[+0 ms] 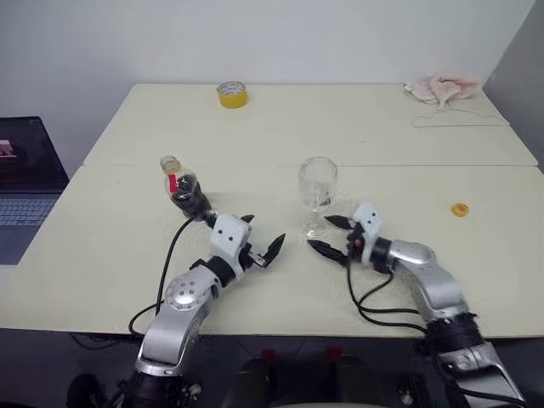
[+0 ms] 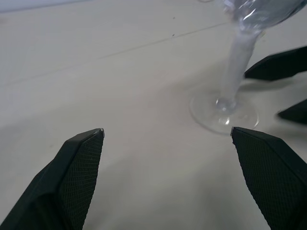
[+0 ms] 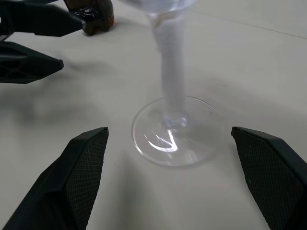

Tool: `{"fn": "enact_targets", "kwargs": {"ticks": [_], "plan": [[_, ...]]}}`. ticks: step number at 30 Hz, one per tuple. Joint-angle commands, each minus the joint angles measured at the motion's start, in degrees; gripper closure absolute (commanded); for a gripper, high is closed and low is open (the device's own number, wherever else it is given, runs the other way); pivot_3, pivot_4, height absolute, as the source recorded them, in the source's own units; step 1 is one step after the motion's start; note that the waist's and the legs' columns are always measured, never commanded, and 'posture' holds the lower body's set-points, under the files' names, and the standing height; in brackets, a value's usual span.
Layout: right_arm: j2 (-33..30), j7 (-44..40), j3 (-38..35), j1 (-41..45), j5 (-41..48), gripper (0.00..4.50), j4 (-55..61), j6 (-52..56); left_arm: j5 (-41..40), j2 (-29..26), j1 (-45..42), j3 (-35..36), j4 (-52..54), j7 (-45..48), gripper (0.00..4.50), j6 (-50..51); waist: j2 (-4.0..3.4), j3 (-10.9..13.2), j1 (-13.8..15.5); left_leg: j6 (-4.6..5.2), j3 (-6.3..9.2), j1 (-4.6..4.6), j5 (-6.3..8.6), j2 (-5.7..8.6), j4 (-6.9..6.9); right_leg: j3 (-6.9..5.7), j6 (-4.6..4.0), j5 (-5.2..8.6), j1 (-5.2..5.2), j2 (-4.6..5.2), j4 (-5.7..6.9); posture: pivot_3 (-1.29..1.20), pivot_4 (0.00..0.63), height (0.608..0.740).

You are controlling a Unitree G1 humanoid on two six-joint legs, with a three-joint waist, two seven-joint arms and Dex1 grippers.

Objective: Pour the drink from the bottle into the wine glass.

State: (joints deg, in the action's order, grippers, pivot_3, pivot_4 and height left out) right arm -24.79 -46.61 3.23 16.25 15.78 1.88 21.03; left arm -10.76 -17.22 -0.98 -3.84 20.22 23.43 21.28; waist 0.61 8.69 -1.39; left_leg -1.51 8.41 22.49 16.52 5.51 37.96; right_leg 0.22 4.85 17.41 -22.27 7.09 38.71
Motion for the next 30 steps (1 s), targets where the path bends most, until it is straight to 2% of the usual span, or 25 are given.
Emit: {"fn": "enact_targets", "kwargs": {"ticks": [1, 7, 11, 20, 30], "plan": [[-6.1, -2.2, -6.9, -2.9, 5.2, 0.05, 8.3, 4.3, -2.1, 0.0, 2.5, 4.5, 3.6, -0.7, 0.00, -2.3, 0.02, 0.0, 0.1, 0.01, -0.01, 0.01, 0.00, 0.00, 0.01, 0.00, 0.00, 0.00, 0.01, 0.00, -0.03, 0.00, 0.150, 0.740], [-17.7, -9.6, -13.8, -5.4, 10.7, 0.05, 11.1, 7.9, -4.2, 3.3, 9.5, 10.4, 5.4, -2.9, 0.00, -8.2, 0.04, 0.0, 0.1, 0.04, -0.16, -0.06, 0.02, -0.08, -0.02, 0.09, 0.00, 0.00, 0.03, -0.05, -0.01, 0.00, 0.150, 0.740], [-23.4, -14.5, -18.9, -2.6, 18.3, 0.05, 11.4, 12.0, -3.9, 4.4, 13.3, 13.9, 6.0, -5.8, 0.00, -10.1, 0.12, 0.1, 0.2, 0.17, -0.41, -0.07, 0.10, -0.11, -0.02, 0.21, 0.01, 0.00, 0.06, -0.04, -0.10, 0.00, 0.150, 0.740], [-28.2, -15.8, -19.9, 7.3, 23.4, 0.05, 13.0, 15.0, -2.7, 5.2, 13.4, 16.7, 4.2, -10.1, 0.00, -12.6, 0.21, 0.2, 1.3, 0.23, -0.61, -0.10, 0.13, -0.13, 0.00, 0.29, 0.02, 0.00, 0.09, -0.02, -0.18, 0.00, 0.150, 0.740], [-28.7, -15.4, -17.6, 7.5, 24.8, 0.05, 17.3, 16.3, -4.1, 2.0, 6.6, 20.8, 3.1, -12.4, 0.00, -7.5, 0.34, 0.2, 1.4, 0.23, -0.61, -0.10, 0.13, -0.14, 0.06, 0.30, 0.03, 0.00, 0.09, -0.03, -0.14, 0.00, 0.150, 0.740]]}}
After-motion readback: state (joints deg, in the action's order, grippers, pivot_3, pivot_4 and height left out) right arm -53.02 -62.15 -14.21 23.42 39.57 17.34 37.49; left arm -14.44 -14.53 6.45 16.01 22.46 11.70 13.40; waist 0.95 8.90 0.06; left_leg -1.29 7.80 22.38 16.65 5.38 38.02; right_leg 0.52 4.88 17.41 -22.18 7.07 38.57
